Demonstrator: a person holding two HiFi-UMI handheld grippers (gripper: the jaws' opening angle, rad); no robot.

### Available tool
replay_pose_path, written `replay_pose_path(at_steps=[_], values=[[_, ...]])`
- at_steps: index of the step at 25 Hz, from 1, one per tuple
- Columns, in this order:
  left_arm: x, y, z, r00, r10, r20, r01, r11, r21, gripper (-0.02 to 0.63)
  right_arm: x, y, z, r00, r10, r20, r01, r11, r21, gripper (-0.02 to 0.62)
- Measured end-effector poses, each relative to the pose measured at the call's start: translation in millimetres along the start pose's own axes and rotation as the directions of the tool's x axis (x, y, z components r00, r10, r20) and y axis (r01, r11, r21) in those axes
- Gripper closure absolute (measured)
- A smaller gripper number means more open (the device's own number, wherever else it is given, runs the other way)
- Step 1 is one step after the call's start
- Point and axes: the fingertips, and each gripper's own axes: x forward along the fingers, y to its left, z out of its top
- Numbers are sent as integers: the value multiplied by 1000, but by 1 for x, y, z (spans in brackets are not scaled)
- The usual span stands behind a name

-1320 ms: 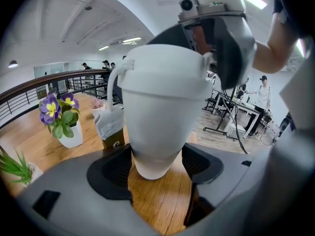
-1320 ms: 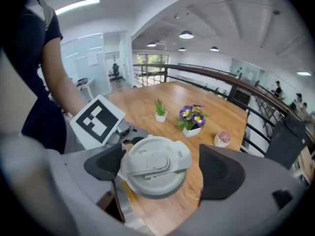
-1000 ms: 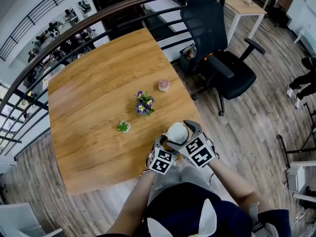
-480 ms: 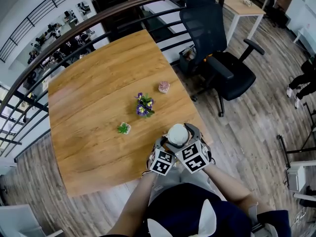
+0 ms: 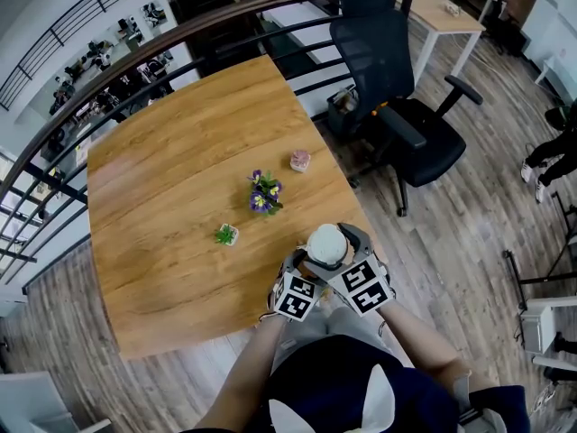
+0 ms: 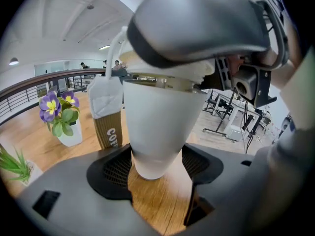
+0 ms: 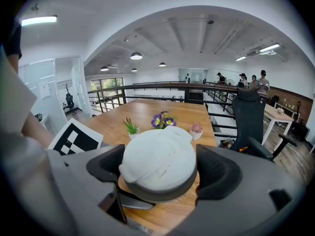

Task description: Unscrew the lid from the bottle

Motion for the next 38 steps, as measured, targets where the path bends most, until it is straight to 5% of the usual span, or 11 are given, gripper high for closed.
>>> replay_pose_path(at_steps=[12,32,38], values=[[2,1,0,1000,-5,-3,5,1000,-3,284,-21,-20,28,991,-3,132,-23,980,196,141],[2,2,-2,1000,3,-23,-3,1000,-9,283,-51,-40,56,985,-46,167,8,976,219,141],[4,3,-1,1000,6,-24,-6,1000,6,284,-62,-50,65,976,-24,216,-51,941,335,141]])
